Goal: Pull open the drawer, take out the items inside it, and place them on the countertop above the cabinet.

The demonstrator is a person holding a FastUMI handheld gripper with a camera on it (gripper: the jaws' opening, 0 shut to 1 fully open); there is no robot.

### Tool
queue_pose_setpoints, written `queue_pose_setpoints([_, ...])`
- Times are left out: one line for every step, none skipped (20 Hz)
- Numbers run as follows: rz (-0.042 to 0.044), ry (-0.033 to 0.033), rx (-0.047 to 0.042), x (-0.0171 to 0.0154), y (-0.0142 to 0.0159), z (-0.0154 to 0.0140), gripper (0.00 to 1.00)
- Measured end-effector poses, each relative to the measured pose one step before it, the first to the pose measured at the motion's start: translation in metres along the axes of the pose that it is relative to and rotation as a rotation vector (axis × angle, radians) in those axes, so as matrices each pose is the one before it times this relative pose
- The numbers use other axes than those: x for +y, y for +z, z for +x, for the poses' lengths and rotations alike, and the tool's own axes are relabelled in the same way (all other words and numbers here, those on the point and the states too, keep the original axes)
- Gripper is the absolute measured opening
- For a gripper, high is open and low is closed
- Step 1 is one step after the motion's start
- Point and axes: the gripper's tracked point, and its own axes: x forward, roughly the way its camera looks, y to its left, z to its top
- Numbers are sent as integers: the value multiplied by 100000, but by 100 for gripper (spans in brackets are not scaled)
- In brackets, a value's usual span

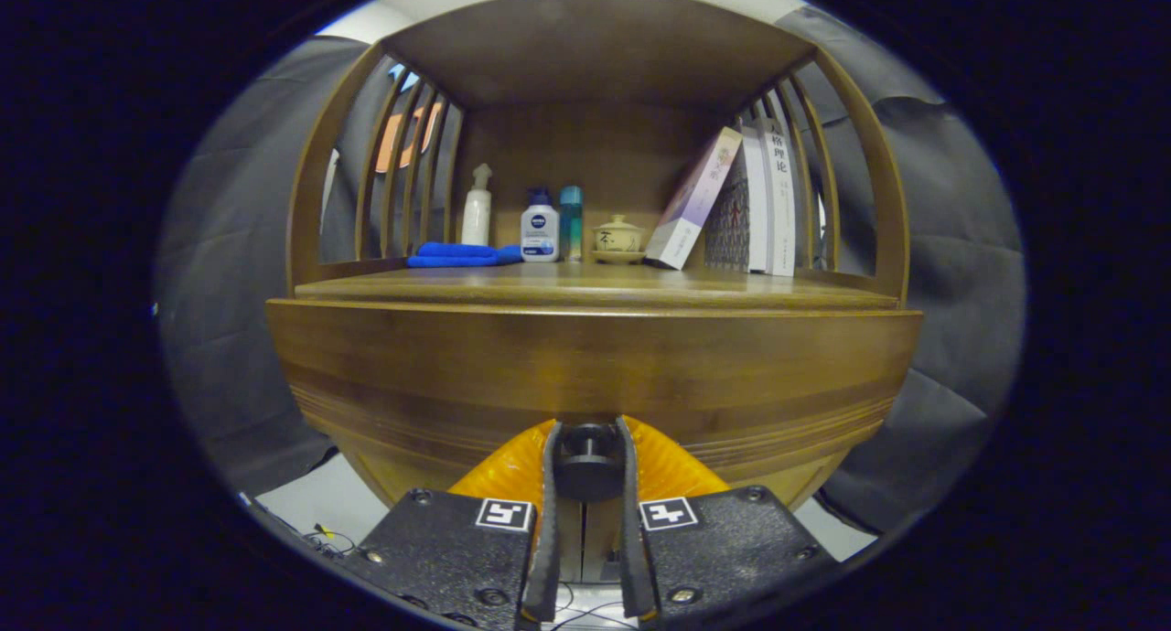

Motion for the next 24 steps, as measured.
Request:
queue_pose_setpoints([-505,763,135,68,-238,-677,30])
queue_pose_setpoints([-142,658,486,12,-141,-776,30])
queue_pose_setpoints([199,468,231,-84,-248,-856,30])
queue_pose_setpoints([218,573,158,-50,-143,-836,30])
queue_pose_setpoints([265,574,270,-44,-268,-672,30])
queue_pose_setpoints([283,361,173,-35,-248,-763,30])
queue_pose_setpoints([204,246,176,50,-187,-675,30])
queue_pose_setpoints([182,210,346,40,-225,-686,30])
queue_pose_setpoints([10,367,398,14,-328,-745,30])
queue_pose_setpoints([-90,446,399,11,-218,-725,30])
queue_pose_setpoints([-207,459,259,15,-377,-577,30])
queue_pose_setpoints([-425,677,1080,-42,-537,-621,30])
queue_pose_setpoints([-727,656,-1492,126,117,-543,30])
queue_pose_setpoints([-375,520,911,-142,-423,-980,29])
queue_pose_setpoints([140,793,909,138,-357,-567,29])
queue_pose_setpoints([563,994,430,6,-188,-438,30])
queue_pose_setpoints([413,843,582,-18,-72,-470,30])
queue_pose_setpoints([277,875,727,-8,-237,-542,30])
queue_pose_setpoints([-45,707,387,44,-179,-429,30])
queue_pose_setpoints([-151,702,287,46,-216,-482,30])
queue_pose_setpoints([-185,403,276,19,-297,-612,30])
queue_pose_setpoints([-440,355,241,82,-207,-536,30])
queue_pose_setpoints([-530,627,297,100,-260,-484,29])
queue_pose_setpoints([-420,710,604,155,-204,-480,30])
